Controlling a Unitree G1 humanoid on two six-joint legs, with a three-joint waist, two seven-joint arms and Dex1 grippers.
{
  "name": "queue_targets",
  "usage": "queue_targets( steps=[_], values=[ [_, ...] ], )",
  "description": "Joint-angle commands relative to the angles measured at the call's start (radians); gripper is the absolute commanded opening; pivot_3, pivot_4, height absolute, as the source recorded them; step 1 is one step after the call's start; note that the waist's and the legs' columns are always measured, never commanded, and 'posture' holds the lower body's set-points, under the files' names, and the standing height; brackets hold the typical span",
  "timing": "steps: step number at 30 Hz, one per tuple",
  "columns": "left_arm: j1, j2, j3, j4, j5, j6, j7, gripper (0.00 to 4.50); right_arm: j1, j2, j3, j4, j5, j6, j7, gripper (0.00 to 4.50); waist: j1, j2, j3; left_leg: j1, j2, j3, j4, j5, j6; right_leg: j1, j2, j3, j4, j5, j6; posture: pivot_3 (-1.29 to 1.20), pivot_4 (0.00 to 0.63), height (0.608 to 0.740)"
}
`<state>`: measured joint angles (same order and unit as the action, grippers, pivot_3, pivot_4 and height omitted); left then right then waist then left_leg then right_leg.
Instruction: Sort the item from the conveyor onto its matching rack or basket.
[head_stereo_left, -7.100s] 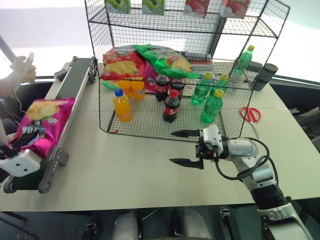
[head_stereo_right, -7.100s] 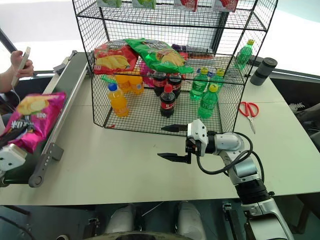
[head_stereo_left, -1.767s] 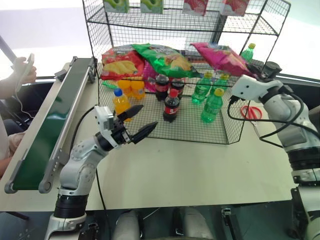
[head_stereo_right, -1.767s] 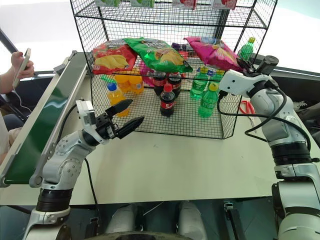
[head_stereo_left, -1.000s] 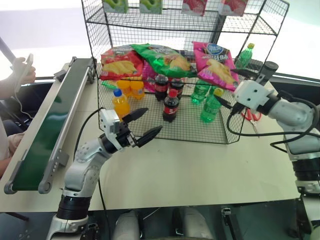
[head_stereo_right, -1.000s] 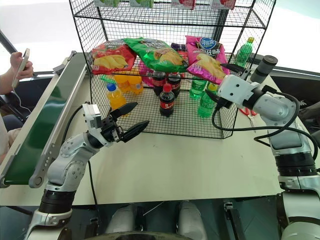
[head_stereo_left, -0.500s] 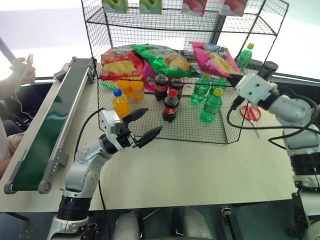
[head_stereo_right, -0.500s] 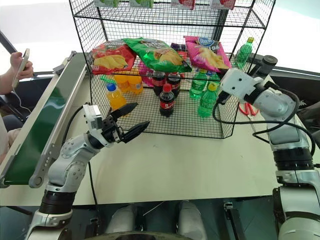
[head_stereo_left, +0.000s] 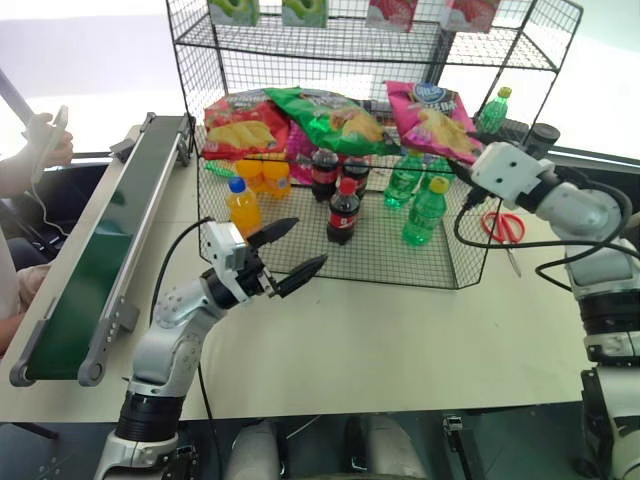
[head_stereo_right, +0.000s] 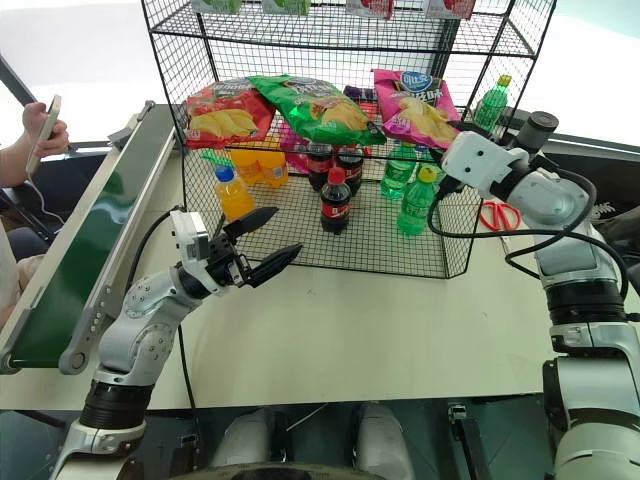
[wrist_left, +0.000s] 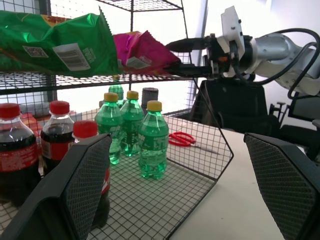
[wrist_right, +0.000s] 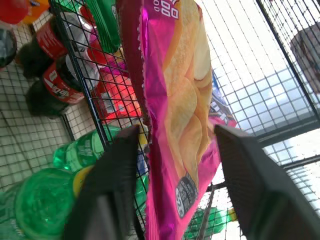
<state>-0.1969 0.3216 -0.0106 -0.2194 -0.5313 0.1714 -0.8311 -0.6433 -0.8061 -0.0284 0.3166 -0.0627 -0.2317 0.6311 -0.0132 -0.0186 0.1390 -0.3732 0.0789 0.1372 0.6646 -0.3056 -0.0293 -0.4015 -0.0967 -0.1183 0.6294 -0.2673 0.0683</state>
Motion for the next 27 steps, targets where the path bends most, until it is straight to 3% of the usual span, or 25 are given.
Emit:
queue_targets(
  steps=[1, 6, 10, 13, 14, 17, 19, 27],
  values=[
    [0.005, 0.025, 0.008, -0.038, 0.017, -0.008, 0.004, 4.5, 0.043, -0.025, -0.092, -0.167, 0.166, 0.106, 0.091, 4.48, 0.001, 0.0, 0.0, 0.0, 0.0, 0.0, 0.0, 0.0, 0.0, 0.0, 0.0, 0.0, 0.0, 0.0, 0.0, 0.0, 0.15, 0.726],
    [-0.001, 0.08, 0.033, -0.023, 0.014, 0.018, 0.007, 4.5, 0.101, -0.02, -0.192, -0.32, 0.322, 0.241, 0.129, 4.48, 0.001, 0.0, 0.0, 0.0, 0.0, -0.001, 0.0, -0.001, 0.002, 0.0, 0.0, 0.0, 0.0, 0.0, 0.0, 0.0, 0.15, 0.726],
    [0.014, 0.169, 0.084, -0.049, -0.033, 0.076, -0.031, 4.5, 0.195, 0.008, -0.305, -0.523, 0.673, 0.474, 0.208, 4.48, 0.002, 0.0, 0.0, 0.0, 0.001, -0.002, 0.0, -0.002, 0.003, 0.0, 0.0, -0.001, 0.0, 0.0, 0.0, 0.0, 0.15, 0.726],
    [0.05, 0.255, 0.148, -0.061, -0.069, 0.123, -0.062, 4.5, 0.361, -0.005, -0.365, -0.684, 0.938, 0.672, 0.263, 4.48, 0.002, 0.0, 0.0, 0.0, 0.003, -0.003, -0.002, -0.003, 0.006, 0.0, 0.0, -0.001, -0.001, 0.0, 0.0, 0.0, 0.15, 0.726],
    [0.062, 0.279, 0.167, -0.057, -0.071, 0.119, -0.076, 4.5, 0.413, -0.006, -0.367, -0.715, 0.958, 0.695, 0.273, 4.48, 0.002, 0.0, 0.0, 0.0, 0.004, -0.003, -0.002, -0.004, 0.007, 0.001, 0.0, -0.002, -0.001, 0.0, 0.0, 0.0, 0.15, 0.726],
    [0.09, 0.333, 0.215, -0.027, -0.063, 0.123, -0.093, 4.5, 0.566, 0.011, -0.34, -0.778, 0.917, 0.666, 0.324, 4.48, 0.004, 0.0, 0.0, 0.0, 0.003, -0.002, -0.001, -0.005, 0.009, 0.001, -0.001, -0.001, -0.001, 0.0, 0.0, 0.0, 0.15, 0.726],
    [0.112, 0.355, 0.233, -0.009, -0.035, 0.104, -0.096, 4.5, 0.656, 0.016, -0.298, -0.772, 0.791, 0.558, 0.373, 4.48, 0.004, -0.001, 0.0, 0.0, 0.002, -0.002, -0.001, -0.006, 0.01, 0.001, -0.001, -0.001, -0.001, 0.0, -0.001, 0.0, 0.15, 0.726],
    [0.182, 0.409, 0.295, 0.067, 0.019, 0.038, -0.128, 4.5, 0.731, 0.036, -0.28, -0.692, 0.673, 0.427, 0.429, 4.48, 0.0, 0.0, 0.0, 0.0, 0.002, -0.002, -0.001, -0.006, 0.01, 0.0, 0.0, -0.001, 0.0, 0.0, -0.001, 0.0, 0.15, 0.726]
  ],
)
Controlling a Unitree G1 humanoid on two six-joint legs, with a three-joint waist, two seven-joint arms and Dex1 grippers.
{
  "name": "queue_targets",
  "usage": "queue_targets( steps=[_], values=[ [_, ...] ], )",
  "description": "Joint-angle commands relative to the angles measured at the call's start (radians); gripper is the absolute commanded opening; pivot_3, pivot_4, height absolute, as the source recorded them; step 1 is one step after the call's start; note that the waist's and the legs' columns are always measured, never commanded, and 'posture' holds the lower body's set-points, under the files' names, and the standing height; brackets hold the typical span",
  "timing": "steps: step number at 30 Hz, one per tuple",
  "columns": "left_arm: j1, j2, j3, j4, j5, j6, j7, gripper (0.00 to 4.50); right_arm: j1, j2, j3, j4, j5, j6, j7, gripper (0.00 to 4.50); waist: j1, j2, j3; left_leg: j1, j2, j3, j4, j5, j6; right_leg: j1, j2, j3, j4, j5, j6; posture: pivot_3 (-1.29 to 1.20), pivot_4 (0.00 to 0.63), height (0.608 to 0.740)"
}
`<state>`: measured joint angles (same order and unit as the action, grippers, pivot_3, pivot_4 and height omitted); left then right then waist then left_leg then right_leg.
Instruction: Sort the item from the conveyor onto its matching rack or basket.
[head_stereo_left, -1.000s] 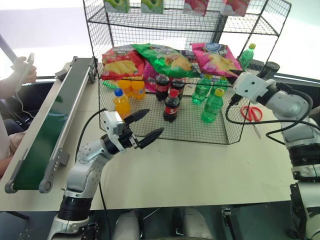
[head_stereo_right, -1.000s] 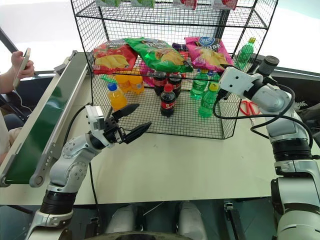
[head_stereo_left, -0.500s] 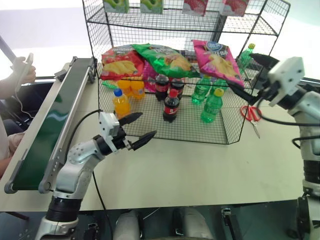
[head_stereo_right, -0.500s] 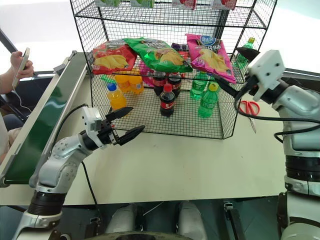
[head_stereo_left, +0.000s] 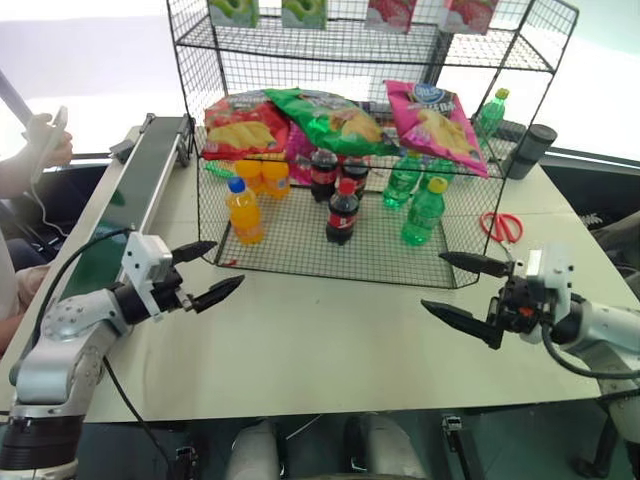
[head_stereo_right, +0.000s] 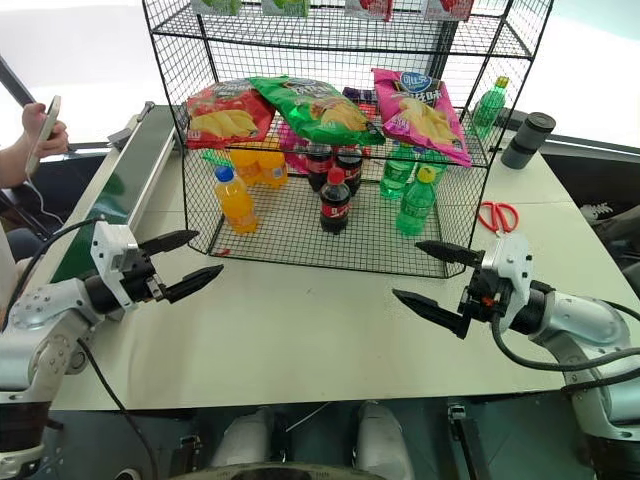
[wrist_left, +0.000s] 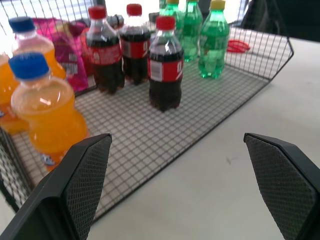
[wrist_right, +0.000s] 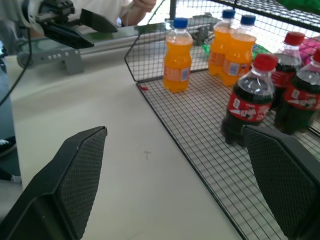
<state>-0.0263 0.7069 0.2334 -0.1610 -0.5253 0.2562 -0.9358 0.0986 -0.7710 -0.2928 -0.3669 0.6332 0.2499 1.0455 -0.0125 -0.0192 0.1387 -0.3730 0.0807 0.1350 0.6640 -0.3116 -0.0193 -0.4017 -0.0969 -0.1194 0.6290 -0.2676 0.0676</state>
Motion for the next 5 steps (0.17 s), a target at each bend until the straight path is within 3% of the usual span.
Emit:
queue_targets(
  steps=[1, 5],
  values=[
    [0.011, 0.031, 0.054, 0.022, 0.015, -0.046, -0.03, 4.5, -0.018, -0.001, -0.016, -0.003, -0.037, -0.072, 0.016, 4.48, 0.001, 0.0, 0.0, 0.0, 0.0, 0.0, 0.0, 0.0, 0.0, 0.0, 0.0, 0.0, 0.0, 0.0, 0.0, 0.0, 0.15, 0.726],
    [-0.027, 0.053, 0.059, 0.096, 0.04, -0.072, -0.04, 4.5, -0.037, -0.001, -0.025, -0.003, -0.031, -0.076, 0.016, 4.48, 0.002, 0.0, 0.0, 0.0, 0.0, 0.0, 0.0, 0.0, 0.0, 0.0, 0.0, 0.0, 0.0, 0.0, 0.0, 0.0, 0.15, 0.726]
  ],
)
